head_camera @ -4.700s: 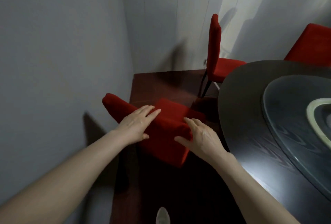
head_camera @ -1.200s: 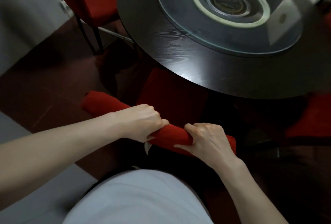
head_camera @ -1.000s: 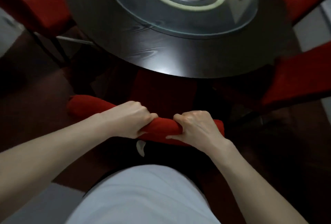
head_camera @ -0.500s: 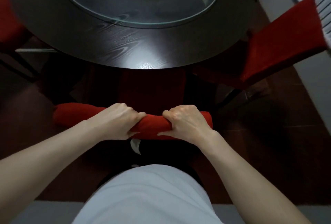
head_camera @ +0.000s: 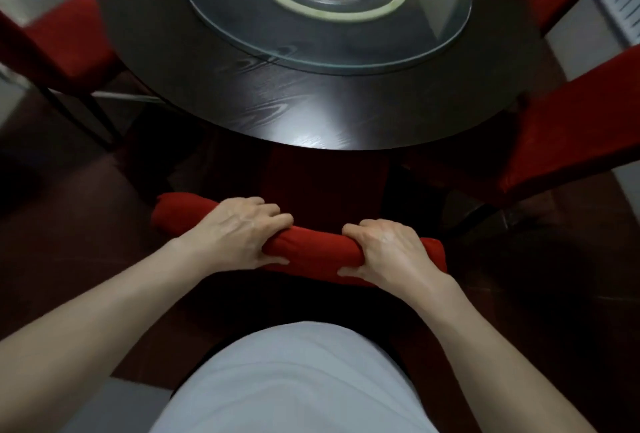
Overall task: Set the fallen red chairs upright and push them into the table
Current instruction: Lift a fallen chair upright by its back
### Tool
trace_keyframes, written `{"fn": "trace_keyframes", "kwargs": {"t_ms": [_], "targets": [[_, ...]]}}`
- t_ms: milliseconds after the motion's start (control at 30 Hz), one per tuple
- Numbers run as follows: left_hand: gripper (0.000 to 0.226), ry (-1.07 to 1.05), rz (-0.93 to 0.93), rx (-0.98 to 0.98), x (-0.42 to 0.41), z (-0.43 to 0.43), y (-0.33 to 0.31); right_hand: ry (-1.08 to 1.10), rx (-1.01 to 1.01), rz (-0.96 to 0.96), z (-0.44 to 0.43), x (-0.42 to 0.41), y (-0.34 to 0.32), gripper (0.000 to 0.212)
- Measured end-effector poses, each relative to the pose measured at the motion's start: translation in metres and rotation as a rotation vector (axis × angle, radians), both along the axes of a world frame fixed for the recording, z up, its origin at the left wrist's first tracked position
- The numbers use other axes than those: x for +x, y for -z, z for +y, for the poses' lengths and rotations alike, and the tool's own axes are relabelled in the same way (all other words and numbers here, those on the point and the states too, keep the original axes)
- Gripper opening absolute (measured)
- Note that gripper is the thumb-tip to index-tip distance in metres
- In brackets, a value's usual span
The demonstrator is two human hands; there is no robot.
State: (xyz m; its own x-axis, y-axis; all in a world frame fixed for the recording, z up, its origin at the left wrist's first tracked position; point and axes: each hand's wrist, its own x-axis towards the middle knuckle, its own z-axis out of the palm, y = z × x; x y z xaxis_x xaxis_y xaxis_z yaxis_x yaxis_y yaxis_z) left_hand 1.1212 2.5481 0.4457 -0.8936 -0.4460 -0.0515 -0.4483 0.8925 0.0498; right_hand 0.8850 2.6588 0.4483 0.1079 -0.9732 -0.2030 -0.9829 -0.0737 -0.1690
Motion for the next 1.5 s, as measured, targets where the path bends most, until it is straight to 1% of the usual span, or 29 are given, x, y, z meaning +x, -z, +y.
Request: {"fn": "trace_keyframes", "kwargs": {"t_ms": [167, 300, 433, 600, 933, 1067, 1167, 1333, 1433, 1500], "targets": [[0.051, 0.006, 0.02, 0.057, -0.024, -0.01, -0.001, -0.012, 0.001, 0.034, -0.014, -0.026, -0.001, 0.04], [0.05, -0.003, 0.038, 0.047, -0.037, -0.019, 0.0, -0.035, -0.032, 0.083, -0.029, -0.044, 0.002, 0.042], [0.051, -0.027, 0.011, 0.053, -0.043, -0.032, 0.0, -0.052, -0.049, 0.099, -0.051, -0.054, 0.002, 0.045], [0.051, -0.045, 0.006, 0.075, -0.047, -0.055, 0.001, -0.075, -0.029, 0.111, -0.084, -0.06, 0.003, 0.047], [0.048, -0.048, 0.027, 0.024, -0.045, -0.105, 0.007, -0.064, 0.008, 0.07, -0.128, -0.06, 0.003, 0.046], [0.048, -0.044, 0.027, 0.009, -0.043, -0.124, 0.007, -0.044, 0.007, 0.05, -0.141, -0.056, 0.003, 0.048], [0.05, -0.058, 0.018, 0.015, -0.043, -0.134, 0.007, -0.027, 0.01, 0.039, -0.148, -0.055, 0.005, 0.046], [0.053, -0.057, 0.026, 0.011, -0.043, -0.139, 0.009, -0.016, 0.017, 0.028, -0.151, -0.055, 0.004, 0.045], [0.052, -0.048, 0.043, 0.019, -0.04, -0.14, 0.011, -0.009, 0.02, 0.025, -0.151, -0.052, 0.004, 0.049], [0.052, -0.045, 0.05, 0.011, -0.039, -0.141, 0.012, -0.012, 0.017, 0.026, -0.152, -0.051, 0.004, 0.046]]}}
